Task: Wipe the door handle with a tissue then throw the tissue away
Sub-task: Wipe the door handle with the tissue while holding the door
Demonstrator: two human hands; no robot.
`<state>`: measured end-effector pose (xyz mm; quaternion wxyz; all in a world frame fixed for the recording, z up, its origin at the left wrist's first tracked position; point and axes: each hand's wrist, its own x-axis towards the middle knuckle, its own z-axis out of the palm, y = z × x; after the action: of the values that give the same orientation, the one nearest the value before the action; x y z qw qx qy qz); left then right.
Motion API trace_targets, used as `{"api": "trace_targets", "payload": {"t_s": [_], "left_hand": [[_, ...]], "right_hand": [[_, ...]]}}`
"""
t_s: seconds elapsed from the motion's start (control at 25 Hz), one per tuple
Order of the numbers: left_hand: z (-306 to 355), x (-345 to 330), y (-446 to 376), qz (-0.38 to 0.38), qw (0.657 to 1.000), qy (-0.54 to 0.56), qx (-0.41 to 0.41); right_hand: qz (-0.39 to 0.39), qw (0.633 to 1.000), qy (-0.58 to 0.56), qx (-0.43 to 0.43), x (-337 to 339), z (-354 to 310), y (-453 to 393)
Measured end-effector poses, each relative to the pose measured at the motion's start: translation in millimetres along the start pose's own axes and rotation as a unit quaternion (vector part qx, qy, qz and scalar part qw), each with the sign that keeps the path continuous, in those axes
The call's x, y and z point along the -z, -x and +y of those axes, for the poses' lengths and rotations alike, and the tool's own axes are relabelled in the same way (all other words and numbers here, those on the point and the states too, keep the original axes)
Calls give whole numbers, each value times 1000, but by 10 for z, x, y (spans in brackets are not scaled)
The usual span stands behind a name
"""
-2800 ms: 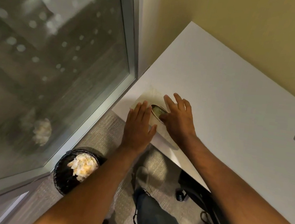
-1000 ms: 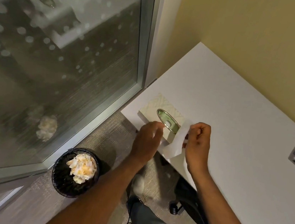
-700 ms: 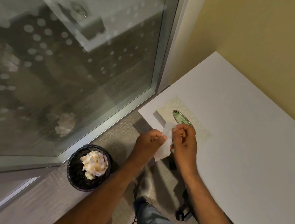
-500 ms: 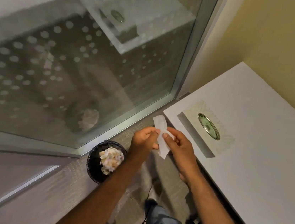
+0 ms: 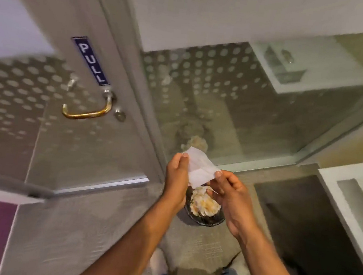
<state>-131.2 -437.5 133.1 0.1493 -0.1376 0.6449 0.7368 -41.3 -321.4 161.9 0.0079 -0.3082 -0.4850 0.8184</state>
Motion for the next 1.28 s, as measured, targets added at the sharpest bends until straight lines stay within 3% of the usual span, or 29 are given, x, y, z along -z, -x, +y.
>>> {"api": "trace_targets", "payload": {"t_s": [0.28, 0.36, 0.44, 0.52, 0.6, 0.84, 1.04, 1.28], "left_hand": [[473, 1726, 90, 120, 990, -8, -80], [595, 2072, 174, 134, 973, -97, -159], [720, 2339, 284, 101, 958, -171, -209], [838, 2457, 389, 27, 975, -144, -165], [901, 2560, 399, 0, 987, -100, -126], [1037, 2798, 264, 43, 995, -13, -87], [1102, 2860, 169, 16, 994, 99, -34], [1146, 2884, 18, 31, 991, 120, -54]], "right_hand": [[-52, 995, 63, 53, -1689, 454, 180], [-80, 988, 101, 85, -1994, 492, 231], [-108, 978, 141, 110, -2278, 509, 282], [-125, 969, 169, 128, -2506, 511, 303], [-132, 964, 184, 139, -2708, 535, 309], [-113, 973, 164, 117, -2932, 617, 271], [-118, 968, 210, 77, -2989, 634, 217], [-128, 978, 163, 17, -3083, 522, 76]]}}
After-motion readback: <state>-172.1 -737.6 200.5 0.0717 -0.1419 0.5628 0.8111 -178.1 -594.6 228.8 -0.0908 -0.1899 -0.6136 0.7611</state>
